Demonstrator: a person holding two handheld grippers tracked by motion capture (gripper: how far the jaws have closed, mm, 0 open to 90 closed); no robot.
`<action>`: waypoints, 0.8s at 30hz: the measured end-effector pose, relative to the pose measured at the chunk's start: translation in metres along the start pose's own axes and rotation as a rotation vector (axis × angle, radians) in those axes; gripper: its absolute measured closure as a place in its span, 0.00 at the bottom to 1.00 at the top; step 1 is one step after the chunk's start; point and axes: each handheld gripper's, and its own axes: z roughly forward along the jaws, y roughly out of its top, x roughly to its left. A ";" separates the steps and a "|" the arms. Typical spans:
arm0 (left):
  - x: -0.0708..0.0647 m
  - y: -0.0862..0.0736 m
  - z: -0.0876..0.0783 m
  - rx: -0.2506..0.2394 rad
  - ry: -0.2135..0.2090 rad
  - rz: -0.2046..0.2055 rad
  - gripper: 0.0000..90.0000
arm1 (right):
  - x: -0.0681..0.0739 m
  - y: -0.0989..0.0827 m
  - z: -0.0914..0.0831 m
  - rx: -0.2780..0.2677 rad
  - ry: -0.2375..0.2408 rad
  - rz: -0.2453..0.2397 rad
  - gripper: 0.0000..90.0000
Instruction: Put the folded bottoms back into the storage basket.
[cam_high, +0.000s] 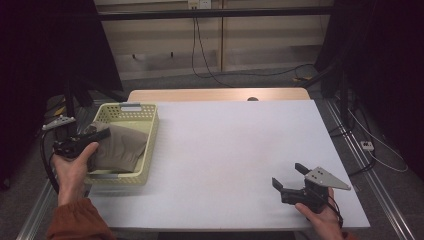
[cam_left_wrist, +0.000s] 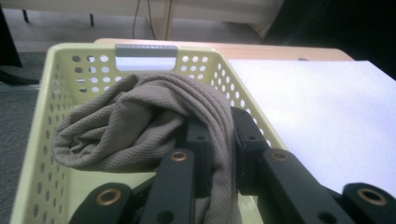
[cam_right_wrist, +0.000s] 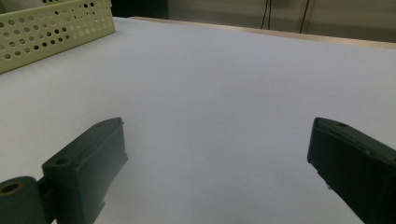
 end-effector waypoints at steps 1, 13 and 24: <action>0.000 0.000 0.001 0.002 -0.005 -0.002 0.89 | 0.000 0.000 0.000 0.000 -0.001 0.000 0.04; 0.004 -0.005 0.019 0.124 0.105 0.047 0.88 | 0.000 0.000 0.001 0.000 0.001 -0.006 0.05; 0.016 -0.002 0.026 0.142 0.134 -0.019 0.88 | 0.000 0.000 0.003 0.006 0.001 0.000 0.05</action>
